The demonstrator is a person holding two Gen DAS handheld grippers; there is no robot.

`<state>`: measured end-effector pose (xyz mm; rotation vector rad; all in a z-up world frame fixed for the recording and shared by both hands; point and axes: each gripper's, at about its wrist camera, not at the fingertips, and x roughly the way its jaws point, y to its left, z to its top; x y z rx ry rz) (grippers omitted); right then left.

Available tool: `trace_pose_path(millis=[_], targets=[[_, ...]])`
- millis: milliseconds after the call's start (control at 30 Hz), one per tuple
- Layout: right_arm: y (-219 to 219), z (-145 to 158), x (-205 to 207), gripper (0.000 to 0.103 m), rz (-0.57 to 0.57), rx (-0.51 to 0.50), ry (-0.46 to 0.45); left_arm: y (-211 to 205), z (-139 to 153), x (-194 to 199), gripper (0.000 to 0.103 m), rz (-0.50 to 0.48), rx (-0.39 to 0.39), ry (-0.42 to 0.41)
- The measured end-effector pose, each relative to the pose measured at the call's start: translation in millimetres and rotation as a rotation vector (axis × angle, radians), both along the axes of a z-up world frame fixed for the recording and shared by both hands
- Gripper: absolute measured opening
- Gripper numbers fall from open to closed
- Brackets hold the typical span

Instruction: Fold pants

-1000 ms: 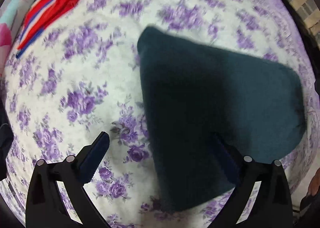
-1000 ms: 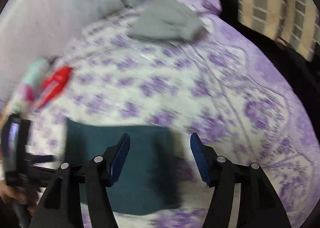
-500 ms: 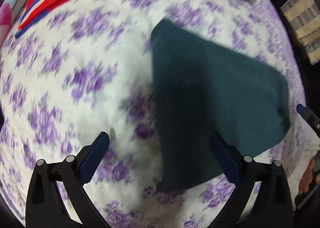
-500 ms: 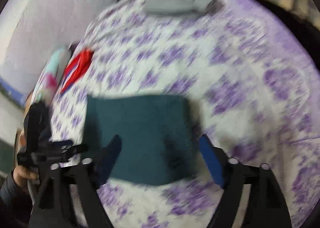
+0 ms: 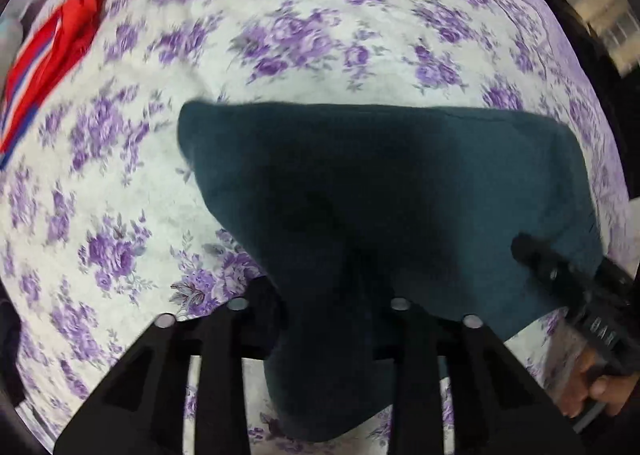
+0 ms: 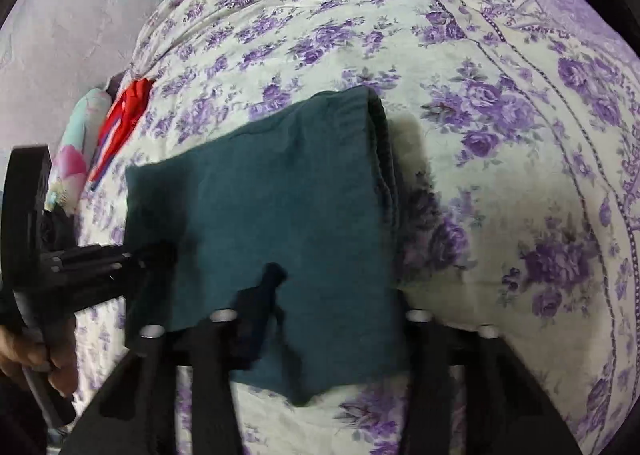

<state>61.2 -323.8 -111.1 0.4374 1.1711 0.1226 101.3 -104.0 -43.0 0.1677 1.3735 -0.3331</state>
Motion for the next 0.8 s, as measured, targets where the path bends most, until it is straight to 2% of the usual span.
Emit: trace_pose_path(millis=[167,267,367,500,567,700,800], targets=[[-7,3,4,0.028,0.012,0.026,0.015,-12,11,-5,0.020,-0.034,0.004,-0.034],[-2,15,4,0.024,0.025,0.027,-0.012,5,23,3,0.020,-0.009,-0.047,-0.029],[6,42,10,0.024,0.066,0.026,-0.069,9,42,5,0.020,-0.002,-0.106,-0.056],[28,83,26,0.024,0.152,0.008,-0.165,35,75,9,0.020,0.064,-0.172,-0.121],[43,102,39,0.024,0.199,0.004,-0.213,62,93,16,0.020,0.117,-0.214,-0.159],[89,134,76,0.024,0.307,0.025,-0.305,104,121,28,0.020,0.196,-0.189,-0.267],[130,140,107,0.024,0.374,0.049,-0.335,145,130,41,0.020,0.279,-0.160,-0.304]])
